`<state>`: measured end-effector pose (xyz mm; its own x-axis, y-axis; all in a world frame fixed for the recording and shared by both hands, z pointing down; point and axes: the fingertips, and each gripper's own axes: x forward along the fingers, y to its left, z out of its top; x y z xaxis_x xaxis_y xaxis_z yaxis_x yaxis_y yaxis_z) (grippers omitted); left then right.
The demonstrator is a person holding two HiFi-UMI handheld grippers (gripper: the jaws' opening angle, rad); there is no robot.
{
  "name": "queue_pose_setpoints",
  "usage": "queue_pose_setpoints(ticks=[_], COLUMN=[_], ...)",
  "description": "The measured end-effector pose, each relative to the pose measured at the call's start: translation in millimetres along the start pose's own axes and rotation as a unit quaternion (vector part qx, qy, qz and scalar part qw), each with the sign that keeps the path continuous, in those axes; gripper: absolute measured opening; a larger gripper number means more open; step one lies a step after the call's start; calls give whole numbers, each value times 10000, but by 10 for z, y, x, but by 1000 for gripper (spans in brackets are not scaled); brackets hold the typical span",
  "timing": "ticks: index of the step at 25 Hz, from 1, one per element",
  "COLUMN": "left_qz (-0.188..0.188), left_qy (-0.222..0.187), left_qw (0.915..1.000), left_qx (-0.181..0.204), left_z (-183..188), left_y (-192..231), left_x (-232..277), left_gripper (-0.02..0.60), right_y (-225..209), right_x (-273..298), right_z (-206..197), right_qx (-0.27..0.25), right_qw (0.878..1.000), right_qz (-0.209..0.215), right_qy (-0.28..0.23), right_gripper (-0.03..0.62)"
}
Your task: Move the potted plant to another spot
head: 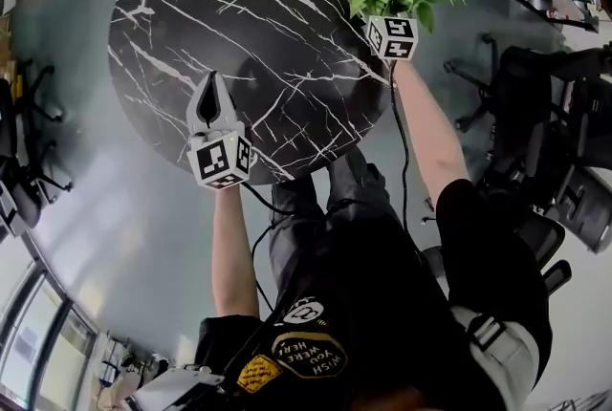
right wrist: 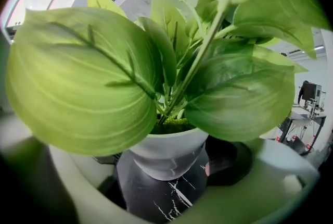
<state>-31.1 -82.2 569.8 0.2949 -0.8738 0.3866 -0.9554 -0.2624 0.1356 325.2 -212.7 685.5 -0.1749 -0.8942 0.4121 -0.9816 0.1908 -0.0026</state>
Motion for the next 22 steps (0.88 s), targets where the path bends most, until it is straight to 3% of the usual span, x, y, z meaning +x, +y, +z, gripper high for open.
queue_pose_setpoints(ticks=[7,10,12,13,17,18,22], left_qz=[-88,-150,-215,-260,-809,-1013,-1595], left_qy=[80,129,201,221,-78,-149,-296], left_qw=[9999,9998,9996,9994,9965,9945,9866], left_qx=[23,15,44,84,207,198,145], left_z=[-9,-8,30,100,686,816,1142], left_y=[-31,-72,-164,-240,-848,-1034,-1577], left_x=[65,68,18,-28,-289,-357,-609], left_gripper=[5,5,5,5,5,5,5], right_y=[98,102,209,306,646,701,933], right_x=[-94,-318,-631,-835,-1708,-1884,-2416], right_z=[-72,-199,-281,-249,488,700,1379], right_qx=[-9,195,324,374,405,410,551], right_qw=[9998,9997,9991,9989,9988,9986,9973], right_qz=[212,95,63,92,148,111,-3], right_qy=[9,130,252,252,-217,-303,-483], right_gripper=[489,488,433,375,48,4,2])
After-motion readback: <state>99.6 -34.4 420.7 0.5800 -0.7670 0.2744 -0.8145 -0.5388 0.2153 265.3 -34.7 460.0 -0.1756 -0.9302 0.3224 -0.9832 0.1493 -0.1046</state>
